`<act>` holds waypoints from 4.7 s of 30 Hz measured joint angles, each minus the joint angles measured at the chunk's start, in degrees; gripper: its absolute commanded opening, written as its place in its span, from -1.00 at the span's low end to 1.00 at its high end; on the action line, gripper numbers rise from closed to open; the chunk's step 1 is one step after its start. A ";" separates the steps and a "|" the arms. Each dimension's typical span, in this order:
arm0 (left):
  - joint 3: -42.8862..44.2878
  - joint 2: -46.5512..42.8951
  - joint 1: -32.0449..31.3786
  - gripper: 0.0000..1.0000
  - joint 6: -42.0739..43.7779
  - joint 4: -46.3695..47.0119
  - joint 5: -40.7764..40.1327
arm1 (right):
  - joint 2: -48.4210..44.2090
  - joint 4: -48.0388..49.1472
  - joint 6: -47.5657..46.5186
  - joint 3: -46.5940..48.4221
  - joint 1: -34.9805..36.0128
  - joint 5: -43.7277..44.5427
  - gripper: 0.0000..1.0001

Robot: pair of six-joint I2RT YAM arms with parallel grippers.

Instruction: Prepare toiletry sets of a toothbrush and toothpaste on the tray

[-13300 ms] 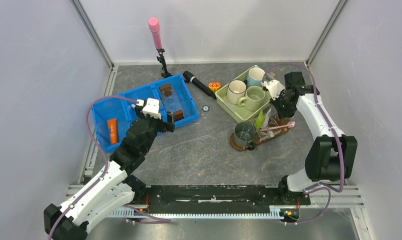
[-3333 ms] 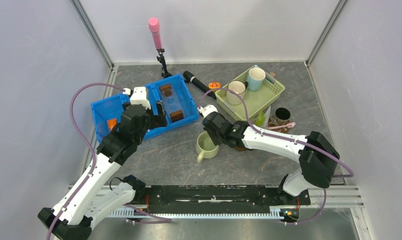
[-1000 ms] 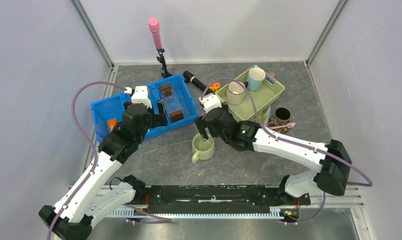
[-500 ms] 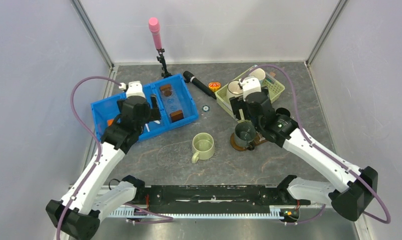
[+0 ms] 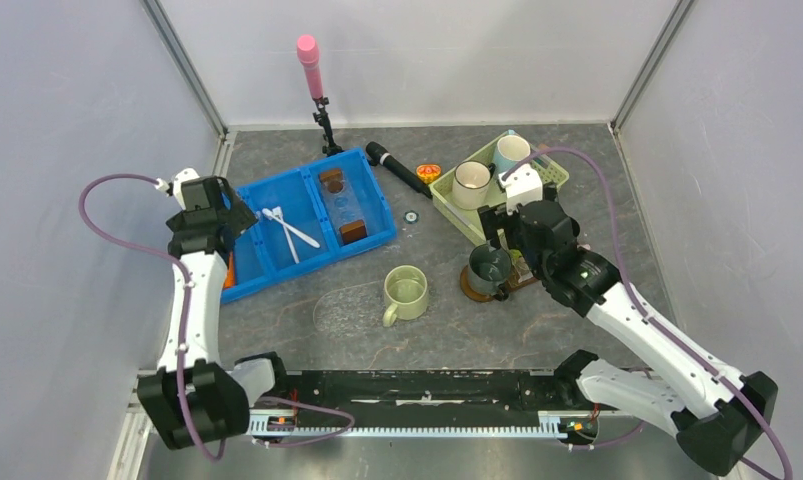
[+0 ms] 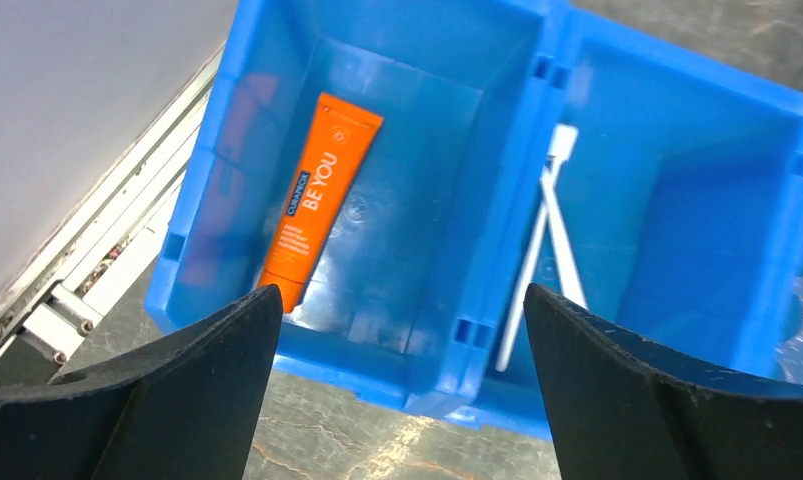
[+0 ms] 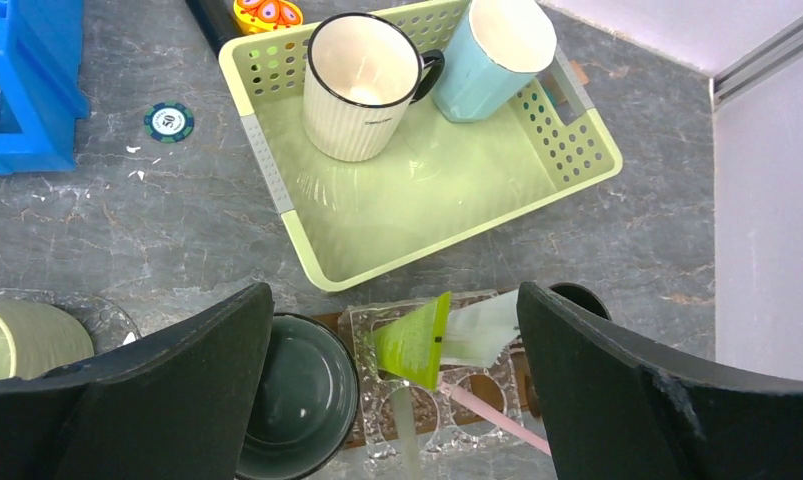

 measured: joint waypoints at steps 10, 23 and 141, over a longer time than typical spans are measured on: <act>-0.94 12.15 9.09 0.67 -0.87 1.31 4.76 | -4.13 1.25 -3.26 -1.77 1.84 3.30 0.96; -2.45 22.88 11.56 0.53 -3.04 3.17 5.53 | -4.83 3.02 -6.75 -4.20 4.98 8.50 0.96; 1.38 2.54 6.84 -0.48 4.13 0.02 21.68 | -6.62 4.13 -10.91 1.03 8.59 1.64 0.96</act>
